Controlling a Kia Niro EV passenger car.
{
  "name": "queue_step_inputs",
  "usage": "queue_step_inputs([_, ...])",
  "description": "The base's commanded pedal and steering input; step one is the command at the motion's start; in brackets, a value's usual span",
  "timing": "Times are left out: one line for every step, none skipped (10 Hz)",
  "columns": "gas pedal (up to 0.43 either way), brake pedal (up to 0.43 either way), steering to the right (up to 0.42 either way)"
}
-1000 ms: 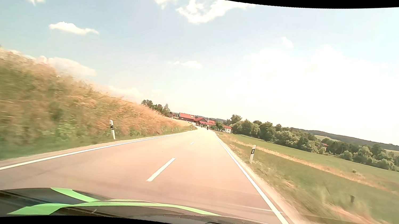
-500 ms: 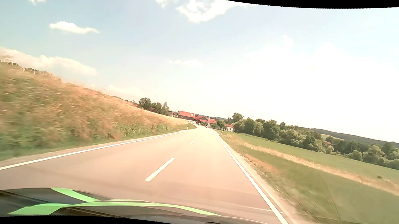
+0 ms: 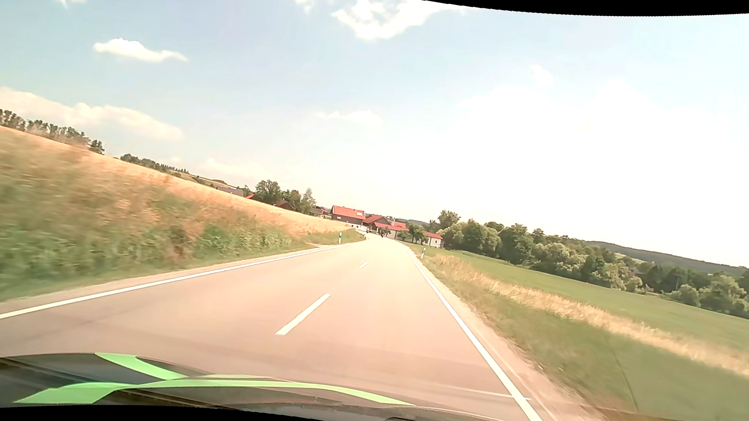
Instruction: Follow the waypoints while adhering to traffic rules and regulations
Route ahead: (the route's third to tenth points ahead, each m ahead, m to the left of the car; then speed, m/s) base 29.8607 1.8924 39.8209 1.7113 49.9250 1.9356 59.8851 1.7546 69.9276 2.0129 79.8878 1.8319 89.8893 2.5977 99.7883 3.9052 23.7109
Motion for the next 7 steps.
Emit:
queue_step_inputs([0.067, 0.0, -0.001])
queue_step_inputs([0.067, 0.0, -0.002])
queue_step_inputs([0.067, 0.0, -0.002])
queue_step_inputs([0.067, 0.0, 0.001])
queue_step_inputs([0.047, 0.0, 0.002])
queue_step_inputs([0.0, 0.0, 0.002])
queue_step_inputs([0.0, 0.0, 0.003])
